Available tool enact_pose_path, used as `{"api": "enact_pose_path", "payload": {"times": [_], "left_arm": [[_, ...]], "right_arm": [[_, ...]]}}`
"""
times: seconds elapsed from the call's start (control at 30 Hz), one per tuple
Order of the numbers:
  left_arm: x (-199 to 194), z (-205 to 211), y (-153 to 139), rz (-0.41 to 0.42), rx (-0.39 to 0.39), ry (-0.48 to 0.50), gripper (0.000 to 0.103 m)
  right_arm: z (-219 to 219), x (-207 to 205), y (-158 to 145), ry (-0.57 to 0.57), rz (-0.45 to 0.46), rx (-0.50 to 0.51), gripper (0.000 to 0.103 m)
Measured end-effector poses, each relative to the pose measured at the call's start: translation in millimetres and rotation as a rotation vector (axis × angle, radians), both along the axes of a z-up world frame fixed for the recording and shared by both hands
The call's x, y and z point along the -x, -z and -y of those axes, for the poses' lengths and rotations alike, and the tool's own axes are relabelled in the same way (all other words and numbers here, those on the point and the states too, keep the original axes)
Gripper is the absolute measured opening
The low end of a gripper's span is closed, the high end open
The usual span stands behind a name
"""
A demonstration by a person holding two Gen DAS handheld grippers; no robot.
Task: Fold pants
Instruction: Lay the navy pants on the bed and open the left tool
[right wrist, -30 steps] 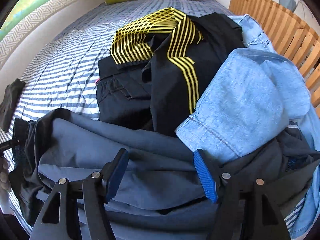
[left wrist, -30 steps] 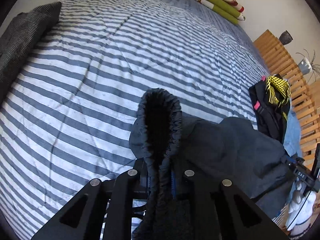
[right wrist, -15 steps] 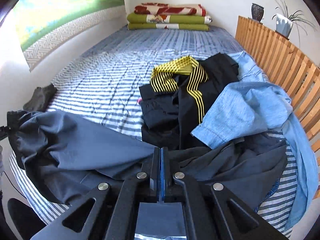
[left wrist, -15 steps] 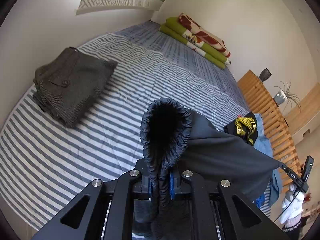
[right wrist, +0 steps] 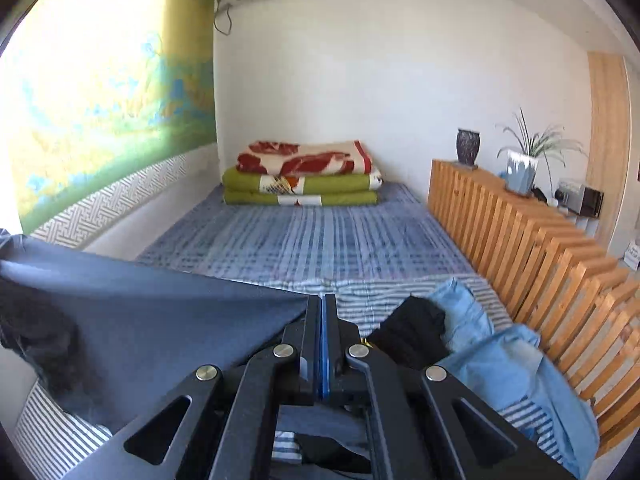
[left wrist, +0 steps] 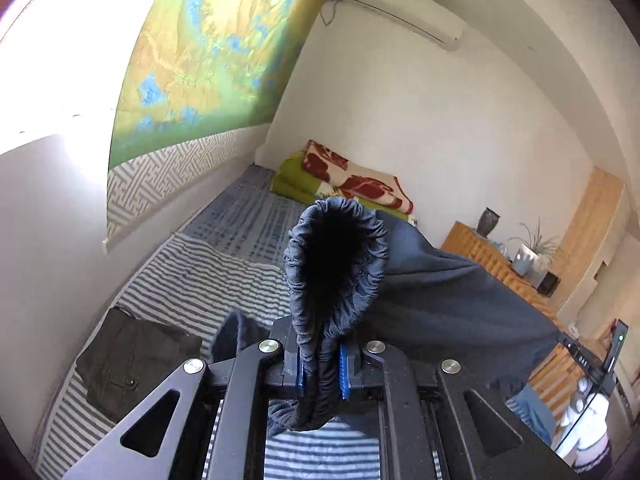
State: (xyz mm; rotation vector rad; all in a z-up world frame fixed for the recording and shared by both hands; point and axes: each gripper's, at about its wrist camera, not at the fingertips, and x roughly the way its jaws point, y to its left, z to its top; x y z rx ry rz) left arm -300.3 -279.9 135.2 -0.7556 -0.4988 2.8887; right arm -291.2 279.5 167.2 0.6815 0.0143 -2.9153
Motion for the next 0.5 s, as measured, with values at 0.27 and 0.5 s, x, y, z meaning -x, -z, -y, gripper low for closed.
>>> {"api": "enact_pose_path", "payload": {"times": [0.27,0.5], "left_arm": [[-107.5,19.0,246.7,0.489,0.102,0.107,0.018],[-171.9,33.6,325.2,0.746,0.095,0.143,0.047]], "right_arm": [[-6.0,-118.5,152.0,-0.155,0.256,-0.062,0.000],[-4.9,-190.1,332.7,-0.214,0.708,-0.214,0.001]]}}
